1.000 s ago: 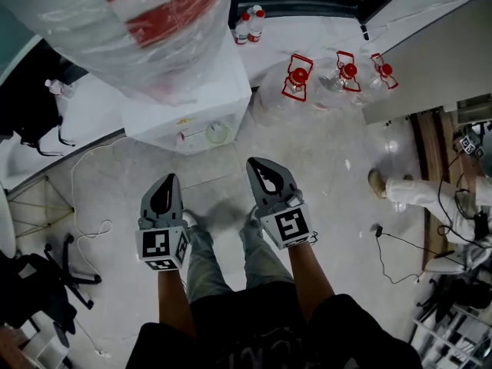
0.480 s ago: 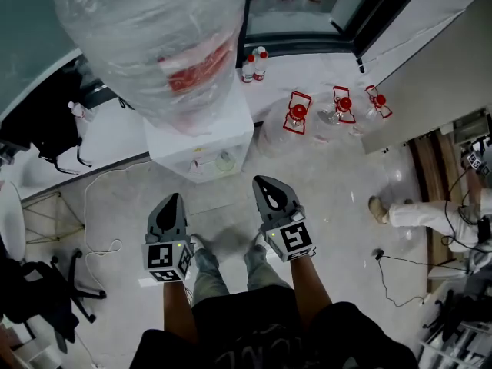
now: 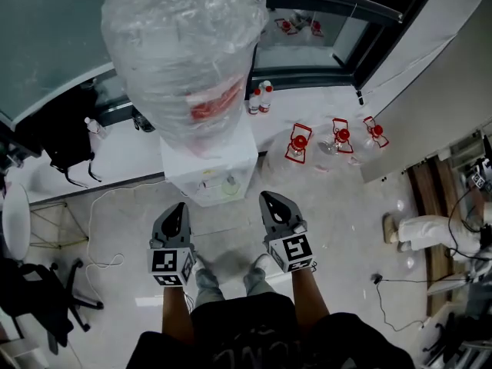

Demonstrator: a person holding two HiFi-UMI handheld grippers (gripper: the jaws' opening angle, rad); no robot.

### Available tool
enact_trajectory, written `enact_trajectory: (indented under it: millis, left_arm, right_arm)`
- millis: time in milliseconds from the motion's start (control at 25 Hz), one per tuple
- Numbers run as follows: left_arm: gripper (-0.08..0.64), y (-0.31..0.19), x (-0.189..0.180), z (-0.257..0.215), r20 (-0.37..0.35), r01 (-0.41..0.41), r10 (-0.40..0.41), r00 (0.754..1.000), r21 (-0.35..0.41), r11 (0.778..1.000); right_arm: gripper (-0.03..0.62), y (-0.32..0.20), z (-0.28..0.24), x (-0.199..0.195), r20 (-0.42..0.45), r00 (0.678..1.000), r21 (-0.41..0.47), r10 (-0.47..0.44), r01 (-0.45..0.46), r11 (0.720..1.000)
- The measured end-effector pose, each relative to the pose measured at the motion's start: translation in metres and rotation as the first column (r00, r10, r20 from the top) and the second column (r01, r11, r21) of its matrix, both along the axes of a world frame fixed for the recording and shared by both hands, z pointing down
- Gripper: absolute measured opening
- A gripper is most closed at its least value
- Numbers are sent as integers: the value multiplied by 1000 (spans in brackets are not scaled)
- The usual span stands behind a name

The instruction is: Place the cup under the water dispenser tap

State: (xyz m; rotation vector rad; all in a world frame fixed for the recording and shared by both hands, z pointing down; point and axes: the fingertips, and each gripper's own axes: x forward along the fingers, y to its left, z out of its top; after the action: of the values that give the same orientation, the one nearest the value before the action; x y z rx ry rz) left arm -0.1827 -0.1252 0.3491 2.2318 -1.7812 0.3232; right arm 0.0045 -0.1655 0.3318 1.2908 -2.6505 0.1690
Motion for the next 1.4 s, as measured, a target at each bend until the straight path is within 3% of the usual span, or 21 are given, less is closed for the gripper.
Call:
enact_trajectory:
  millis: [480, 1400]
  left_arm:
    - [11, -12, -9, -38, -34, 20, -19, 999, 49, 999]
    - [9, -19, -18, -77, 12, 38, -40, 999, 129, 991]
  right_arm:
    - [14, -7, -33, -4, -38, 999, 48, -2, 3, 999]
    - [14, -18, -49, -1, -49, 999, 88, -5, 9, 996]
